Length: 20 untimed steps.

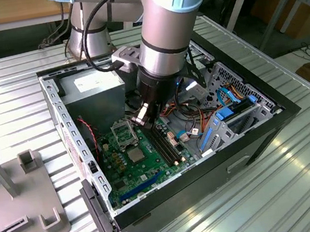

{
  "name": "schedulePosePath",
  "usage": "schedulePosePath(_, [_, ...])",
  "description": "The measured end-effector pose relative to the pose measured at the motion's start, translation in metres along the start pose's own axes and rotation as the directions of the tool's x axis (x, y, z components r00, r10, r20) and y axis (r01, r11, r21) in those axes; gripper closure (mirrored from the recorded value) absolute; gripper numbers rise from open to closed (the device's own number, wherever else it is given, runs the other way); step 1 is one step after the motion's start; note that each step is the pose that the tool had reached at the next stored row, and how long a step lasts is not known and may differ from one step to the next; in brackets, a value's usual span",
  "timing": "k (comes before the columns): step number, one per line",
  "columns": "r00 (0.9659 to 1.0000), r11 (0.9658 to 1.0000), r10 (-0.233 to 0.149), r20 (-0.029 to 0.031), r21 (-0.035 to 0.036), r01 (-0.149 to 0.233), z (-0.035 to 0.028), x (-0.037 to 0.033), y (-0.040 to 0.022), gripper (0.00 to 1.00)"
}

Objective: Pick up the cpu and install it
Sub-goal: 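Close the cpu cover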

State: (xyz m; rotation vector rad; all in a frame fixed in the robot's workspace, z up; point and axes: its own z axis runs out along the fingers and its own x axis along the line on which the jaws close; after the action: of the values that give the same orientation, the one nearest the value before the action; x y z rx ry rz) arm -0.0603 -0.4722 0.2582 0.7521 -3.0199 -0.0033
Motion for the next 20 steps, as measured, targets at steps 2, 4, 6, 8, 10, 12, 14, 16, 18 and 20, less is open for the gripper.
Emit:
schedulePosePath(2, [1.0,1.0,-0.009,0.0,0.0002,0.009,0.0,-0.0018,0.0002,0.89])
schedulePosePath(4, [0.9997,0.9997,-0.024,-0.0001,0.0005,0.024,-0.0001,-0.0026,0.0004,0.89])
schedulePosePath(6, [0.9987,0.9987,-0.051,-0.0004,0.0012,0.051,-0.0001,-0.0033,0.0004,0.89])
schedulePosePath(8, [0.9971,0.9971,-0.076,-0.0006,0.002,0.076,-0.0001,-0.0034,0.0004,0.89])
schedulePosePath(10, [0.9931,0.9931,-0.117,-0.0011,0.003,0.117,-0.0001,-0.0035,0.0003,0.89])
schedulePosePath(12, [0.9857,0.9857,-0.169,-0.0018,0.0044,0.169,-0.0001,-0.0036,0.0003,0.89])
schedulePosePath(14, [0.9806,0.9806,-0.196,-0.0022,0.0051,0.196,-0.0001,-0.0036,0.0003,0.89])
schedulePosePath(16, [0.9793,0.9793,-0.202,-0.0023,0.0053,0.202,-0.0001,-0.0036,0.0004,0.89])
schedulePosePath(18, [0.9792,0.9792,-0.203,-0.0024,0.0053,0.203,-0.0001,-0.0036,0.0004,0.89])
schedulePosePath(20, [0.979,0.979,-0.204,-0.0024,0.0053,0.204,-0.0001,-0.0036,0.0004,0.89])
